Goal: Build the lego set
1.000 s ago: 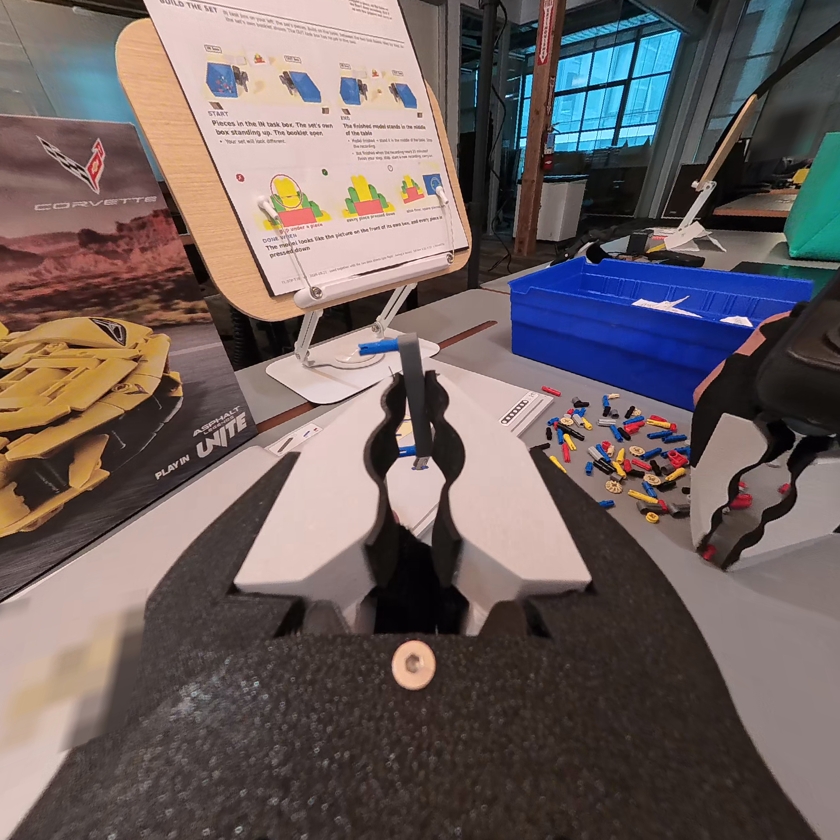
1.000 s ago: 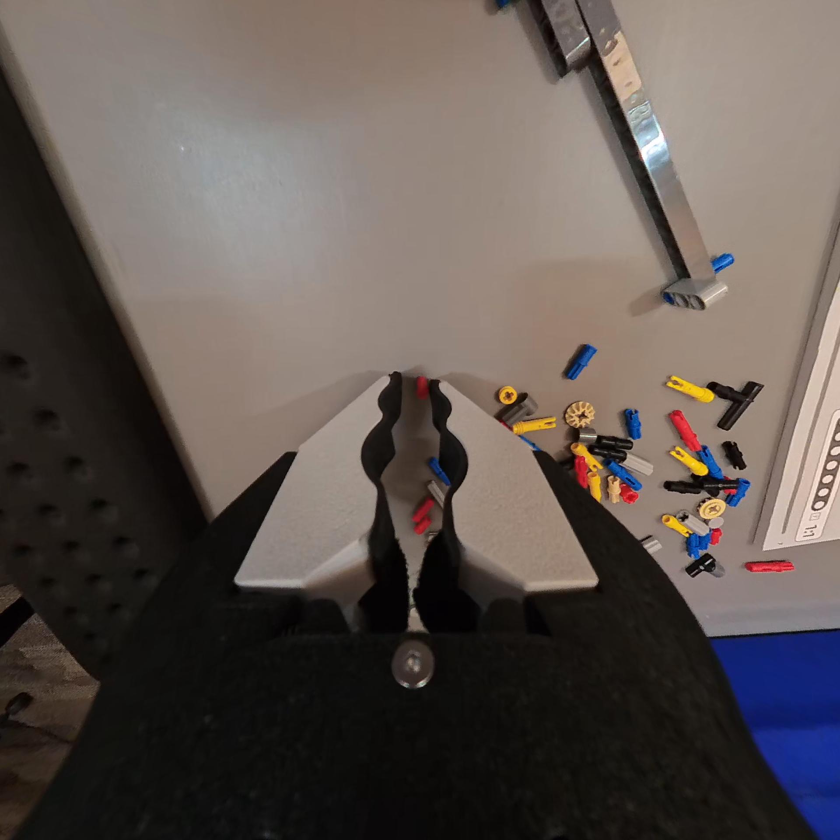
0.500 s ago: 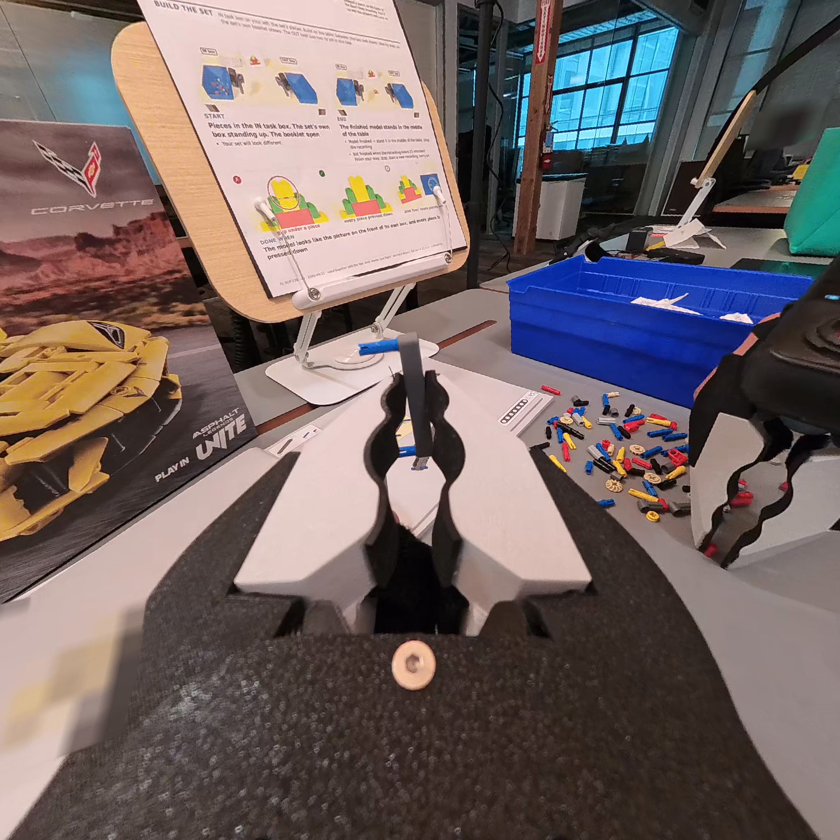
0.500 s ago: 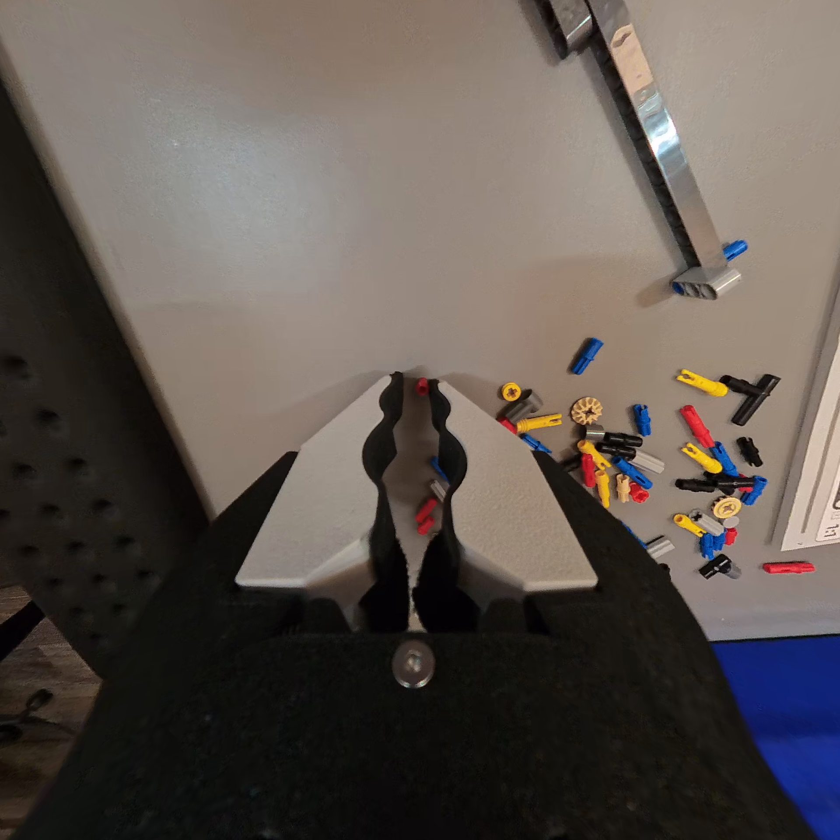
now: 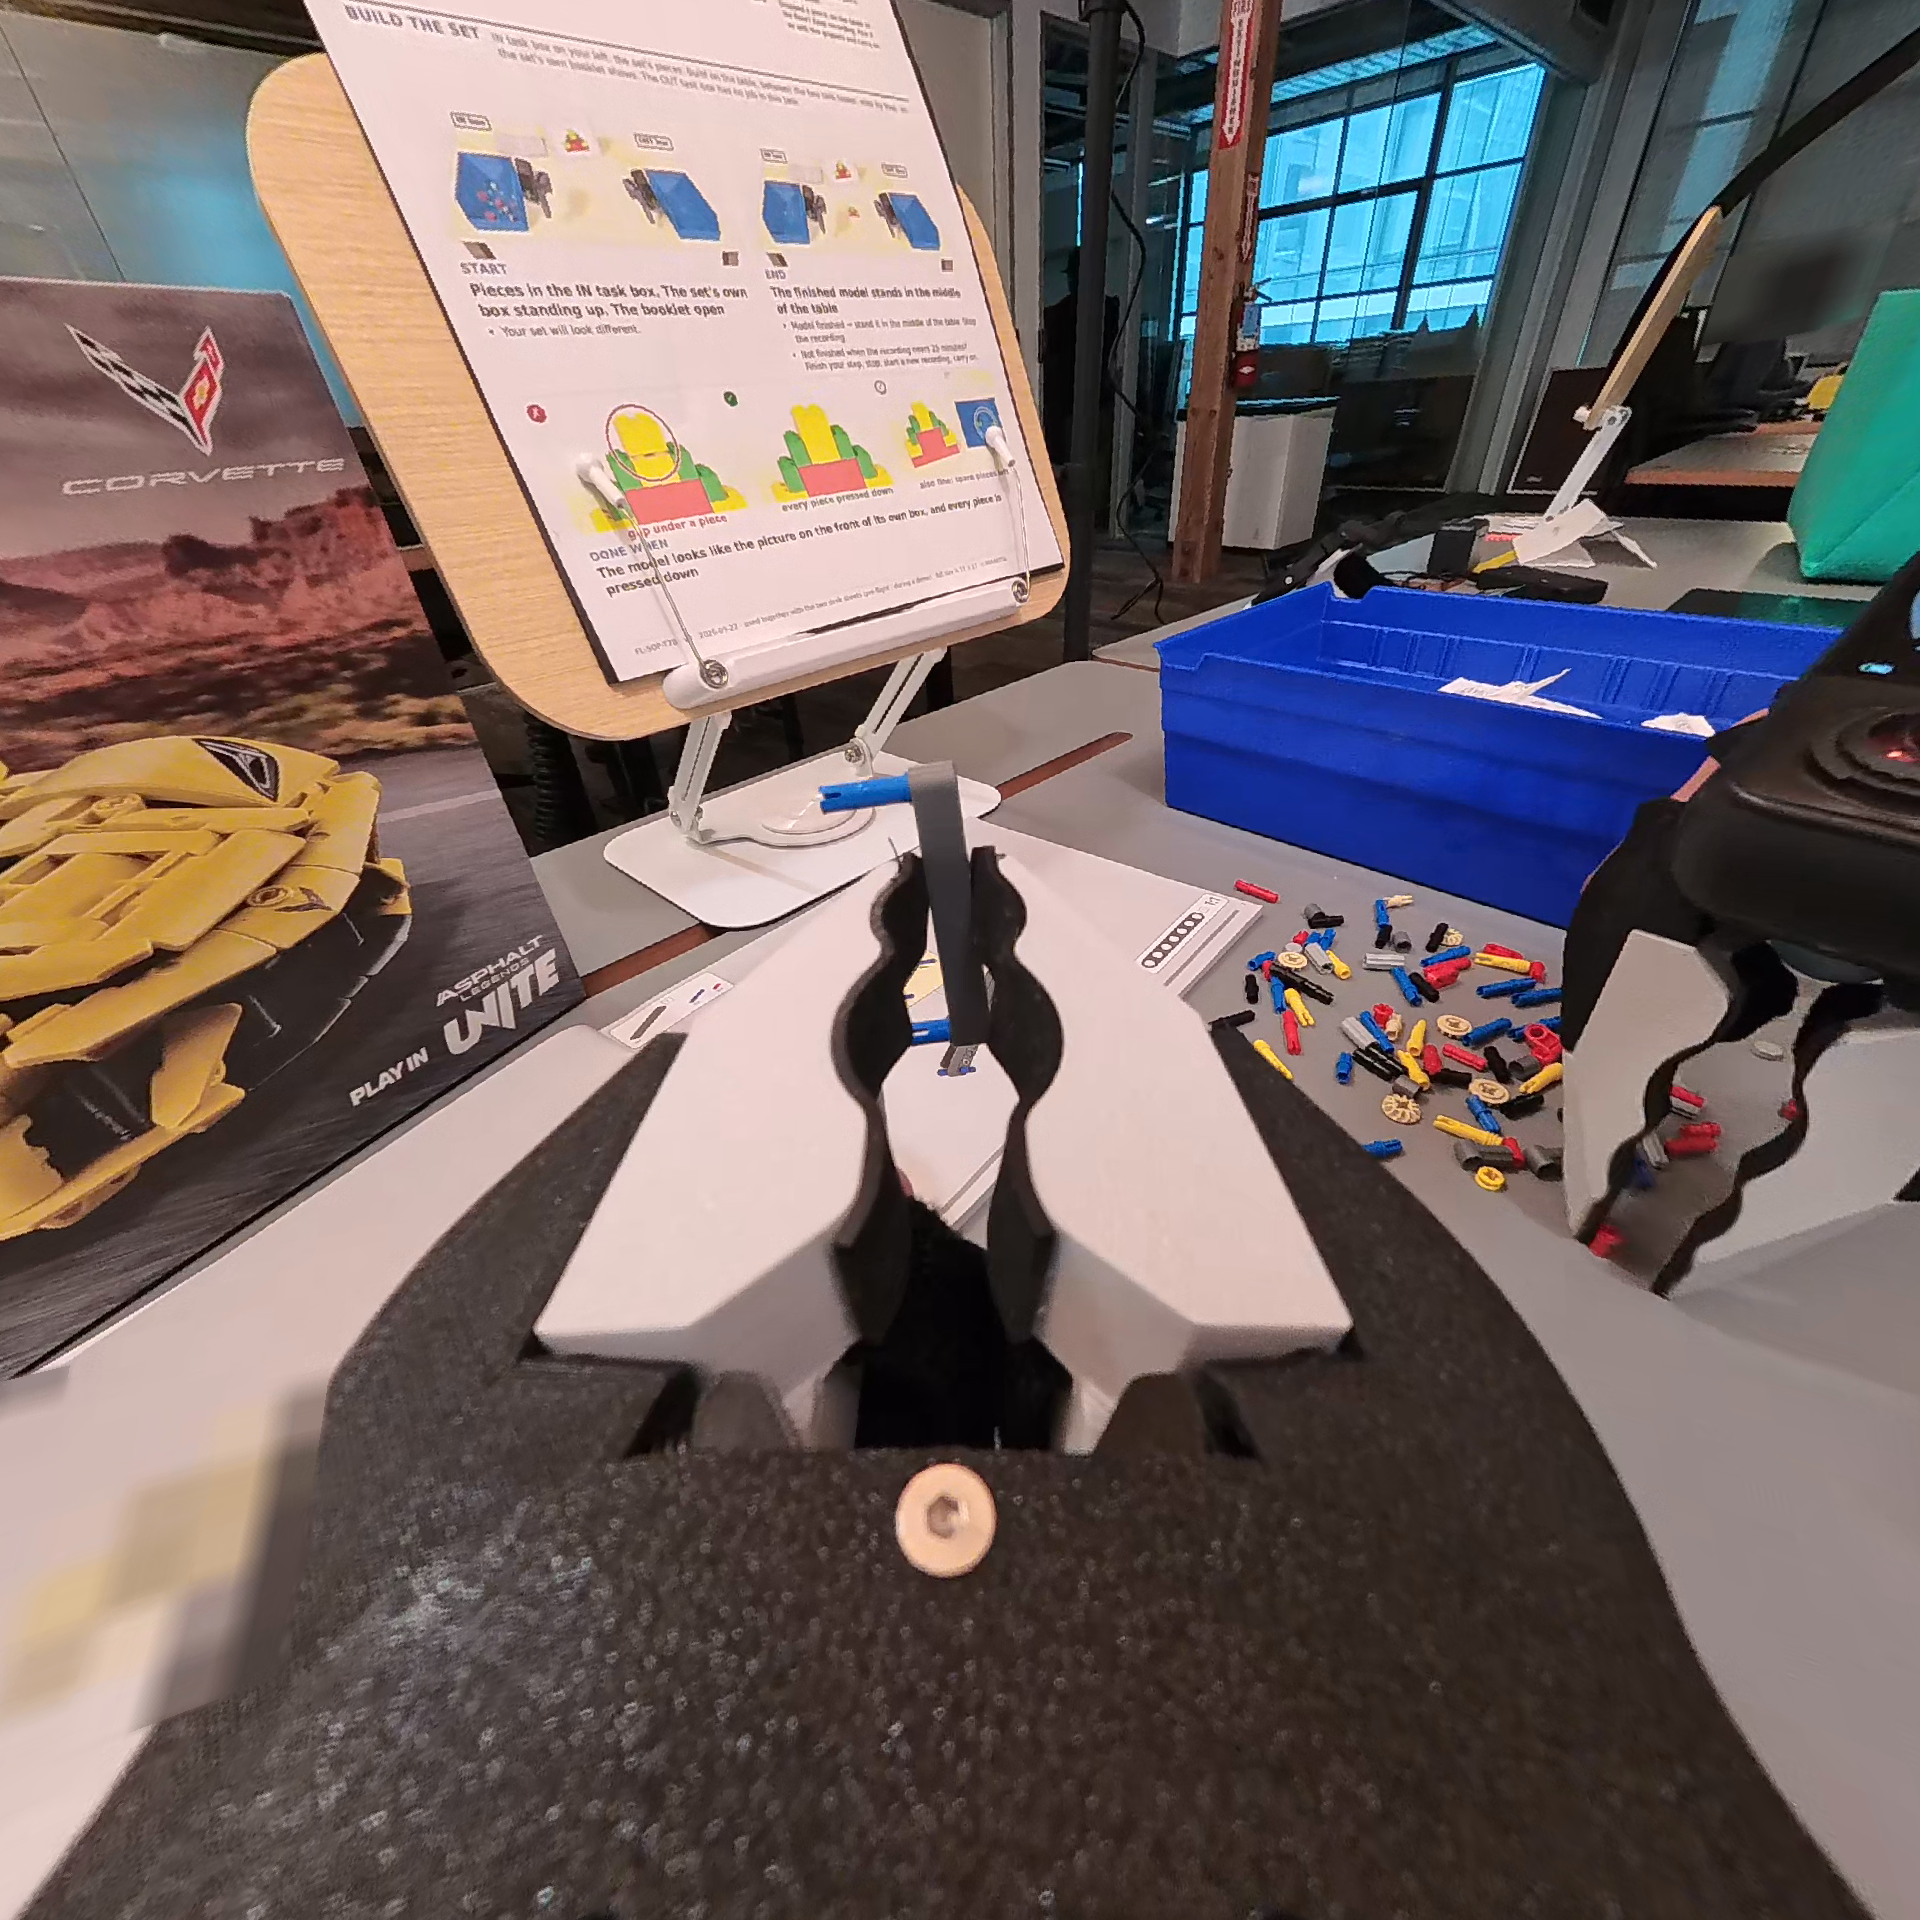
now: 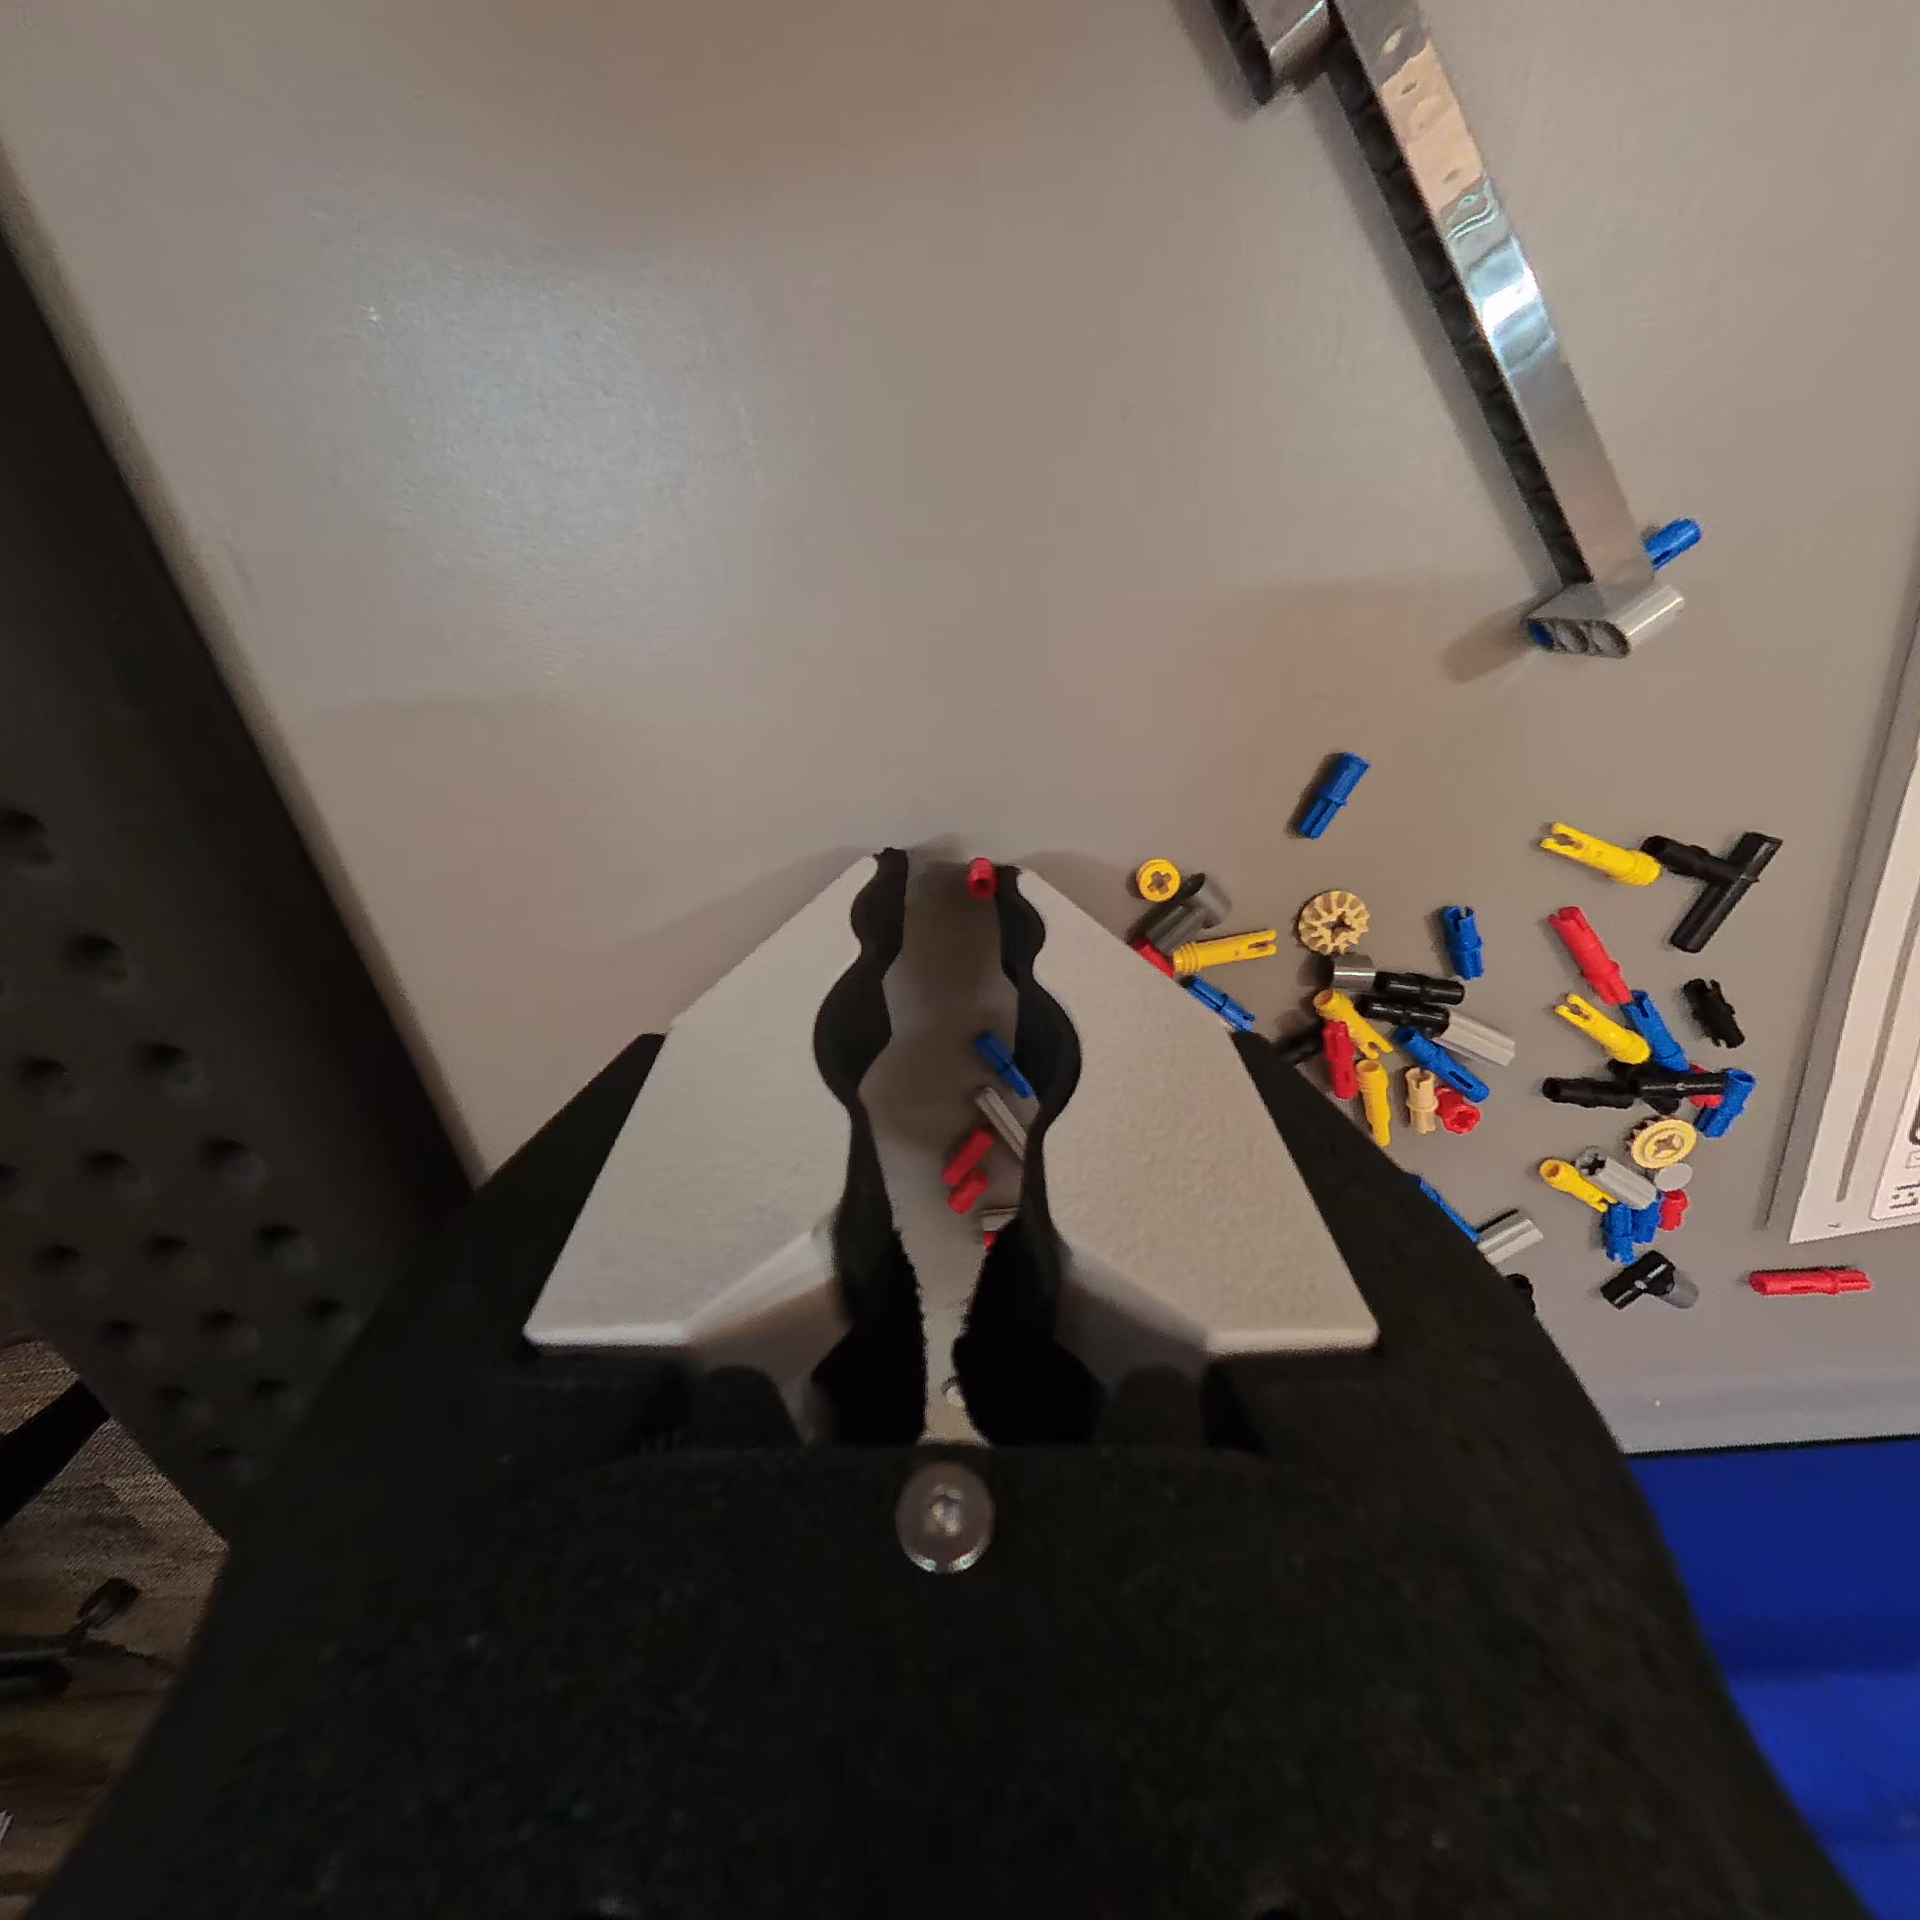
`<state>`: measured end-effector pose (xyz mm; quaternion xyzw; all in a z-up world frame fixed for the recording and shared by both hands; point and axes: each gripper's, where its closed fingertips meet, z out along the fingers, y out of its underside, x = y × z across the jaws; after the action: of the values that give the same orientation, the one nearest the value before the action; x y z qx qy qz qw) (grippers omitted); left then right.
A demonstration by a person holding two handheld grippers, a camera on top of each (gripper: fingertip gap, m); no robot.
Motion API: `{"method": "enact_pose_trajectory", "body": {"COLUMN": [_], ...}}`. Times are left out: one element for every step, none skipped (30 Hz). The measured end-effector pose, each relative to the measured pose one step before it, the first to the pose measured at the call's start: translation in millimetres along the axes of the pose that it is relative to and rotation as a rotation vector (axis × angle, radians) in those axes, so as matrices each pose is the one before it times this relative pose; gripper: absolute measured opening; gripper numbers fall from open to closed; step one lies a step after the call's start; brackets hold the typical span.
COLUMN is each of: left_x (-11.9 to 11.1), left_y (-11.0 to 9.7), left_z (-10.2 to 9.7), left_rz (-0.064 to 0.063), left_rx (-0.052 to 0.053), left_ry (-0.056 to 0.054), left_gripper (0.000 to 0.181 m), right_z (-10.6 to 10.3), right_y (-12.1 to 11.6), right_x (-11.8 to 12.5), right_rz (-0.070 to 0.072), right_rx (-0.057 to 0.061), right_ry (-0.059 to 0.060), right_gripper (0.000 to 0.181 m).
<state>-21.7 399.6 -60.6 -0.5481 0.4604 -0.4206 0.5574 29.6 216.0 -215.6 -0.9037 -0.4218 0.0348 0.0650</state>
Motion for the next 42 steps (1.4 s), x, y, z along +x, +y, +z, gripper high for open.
{"method": "enact_pose_trajectory", "body": {"left_x": [0.07,0.04,0.02,0.05,0.11,0.09,0.04,0.05,0.09,-0.15,-0.18,-0.11,-0.35,-0.21,0.14,0.04,-0.09,0.01,0.3,0.22,0.12,0.16,-0.15,-0.09,0.02,0.15,-0.11,-0.14,0.28,0.07,-0.02,0.04,-0.09,-0.03,0.06,-0.17,-0.09,0.07,0.14,0.04,0.11,0.35], "left_y": [0.16,-0.21,-0.07,0.07,-0.06,-0.11,-0.14,-0.02,-0.03,-0.17,-0.23,-0.08,-0.16,-0.32,0.06,0.38,-0.05,-0.11,0.24,0.02,-0.14,0.11,0.16,-0.28,0.11,0.41,0.03,-0.34,0.13,0.23,-0.09,0.15,0.15,-0.13,0.07,0.24,-0.26,-0.06,0.34,0.2,-0.14,0.02], "left_z": [0.04,-0.07,0.01,0.03,0.01,-0.06,-0.01,-0.04,-0.03,-0.06,-0.1,-0.08,-0.14,-0.1,-0.01,0.24,-0.04,-0.11,0.14,0.03,-0.02,-0.01,0.07,-0.07,0.05,0.13,0.04,-0.14,0.1,0.08,-0.02,-0.02,0.04,-0.03,0.09,-0.02,-0.09,0.03,0.14,0.08,-0.12,0.1], "left_rz": [-0.0006,0.0003,0.0008,0.0004,-0.0002,-0.0002,0.0008,0.0012,0.0007,-0.0001,-0.0002,-0.0003,-0.0006,-0.0003,-0.0003,-0.0007,0.0001,0.0008,0.0004,0.0002,0.0009,0.0011,0.0005,-0.0001,-0.0005,-0.0009,-0.0004,0.0005,0.0006,0.0002,0.0006,0.0004,-0.0002,-0.0002,-0.0005,-0.0007,-0.0001,0.0004,0.0002,-0.0001,0.0001,0.0007], "left_rx": [-0.0011,0.0008,0.0005,-0.0006,0.0004,0.0008,0.0003,0.0001,0.0002,0.0005,0.001,-0.0001,0.0005,0.0024,-0.0004,-0.0027,0.0011,0.0015,-0.0018,-0.0003,0.0017,-0.0009,-0.0005,0.002,0.0,-0.0029,0.0005,0.0025,-0.001,-0.0017,0.0014,-0.0004,-0.0011,0.001,-0.0005,-0.001,0.0019,0.0004,-0.0024,0.0,0.0017,-0.0009], "left_ry": [0.0007,-0.0001,-0.0001,-0.0003,0.0,0.0,0.0,-0.0005,-0.0004,-0.0009,-0.0003,0.0,-0.0017,-0.0005,0.0016,0.0007,-0.0011,0.0001,0.0011,0.0001,0.0,0.0001,-0.001,-0.0011,0.0012,0.0015,-0.001,-0.001,0.0013,0.0002,-0.0004,0.0005,-0.0001,-0.0001,0.0007,-0.0002,-0.0011,0.0007,0.0013,-0.0007,-0.0002,0.0019], "left_gripper": [0.006,0.007,0.007,0.006,0.007,0.006,0.007,0.006,0.006,0.006,0.006,0.006,0.006,0.006,0.006,0.006,0.006,0.006,0.006,0.006,0.006,0.006,0.006,0.006,0.006,0.006,0.006,0.006,0.006,0.006,0.006,0.007,0.006,0.006,0.006,0.006,0.006,0.006,0.007,0.006,0.006,0.006], "right_z": [-0.11,-0.04,0.01,0.05,-0.01,-0.11,-0.09,0.14,0.21,0.23,0.01,0.07,-0.15,-0.13,0.02,-0.01,-0.09,-0.09,0.0,0.21,0.19,0.15,0.29,0.23,0.1,0.16,0.45,0.32,0.15,-0.1,0.1,0.12,-0.01,0.07,0.11,0.18,0.1,0.07,0.07,0.14,0.28,0.38], "right_y": [0.07,0.12,0.02,-0.05,0.12,-0.03,-0.06,-0.23,-0.32,-0.58,-0.05,0.04,-0.21,0.08,-0.01,-0.19,-0.42,-0.08,-0.34,-0.11,-0.1,-0.22,-0.34,-0.22,-0.14,-0.3,-0.53,-0.7,-0.45,0.16,0.02,-0.13,-0.33,-0.6,-0.93,-0.35,-0.18,-0.19,-0.06,-0.15,-0.54,-1.47], "right_x": [0.45,-0.19,-0.03,0.35,0.05,0.42,1.05,0.35,-0.6,-0.85,-0.42,0.23,0.86,0.45,0.04,0.7,1.85,0.81,0.14,-0.59,-0.75,-0.42,-0.3,-0.21,0.35,0.17,-0.39,-0.08,0.06,1.0,0.17,-0.15,0.1,0.02,0.01,-0.52,-0.91,-0.7,-0.35,0.13,-0.91,-0.82], "right_rz": [0.0023,0.0005,-0.0009,0.001,-0.0001,0.0009,0.0014,0.0027,0.0066,0.008,0.0022,-0.0072,-0.0034,-0.001,-0.0003,-0.0008,-0.0001,-0.002,-0.0016,0.0019,0.0021,0.0028,0.0031,0.0021,0.0006,0.0011,0.0029,0.0038,-0.0044,0.0008,0.0014,0.0012,-0.0027,-0.0056,-0.0038,-0.0034,-0.0047,-0.0018,0.0007,0.0002,-0.0007,-0.0021], "right_rx": [0.0,-0.0004,0.0003,0.0008,0.0001,-0.0003,0.0001,0.002,0.0013,0.0031,0.0022,0.0013,0.0005,-0.0004,0.0004,0.0013,0.0033,0.0022,0.0031,0.002,0.0015,0.0023,0.0027,0.0019,0.0017,0.0047,0.0057,0.0067,0.0039,-0.0015,0.0002,-0.0002,0.0006,0.0037,0.0054,0.0027,0.0017,0.0034,0.0015,0.0026,0.0042,0.0063], "right_ry": [0.0029,-0.0005,-0.0001,0.0035,0.0004,0.0029,0.0056,-0.0002,-0.0066,-0.0087,-0.0018,0.0042,0.0089,0.0053,0.0017,0.0036,0.0116,0.0059,0.0013,-0.0042,-0.0058,-0.0041,-0.0036,-0.0034,-0.0007,-0.0016,-0.0058,-0.0041,0.0013,0.005,-0.0011,-0.0031,0.0018,0.0024,0.0026,-0.0009,-0.0017,-0.0022,-0.0031,-0.0003,-0.0053,-0.0016], "right_gripper": [0.02,0.021,0.021,0.022,0.022,0.023,0.026,0.03,0.035,0.037,0.038,0.037,0.039,0.04,0.04,0.041,0.045,0.047,0.048,0.049,0.049,0.05,0.052,0.054,0.054,0.057,0.058,0.059,0.06,0.062,0.063,0.063,0.063,0.064,0.066,0.066,0.067,0.067,0.067,0.068,0.068,0.07]}}
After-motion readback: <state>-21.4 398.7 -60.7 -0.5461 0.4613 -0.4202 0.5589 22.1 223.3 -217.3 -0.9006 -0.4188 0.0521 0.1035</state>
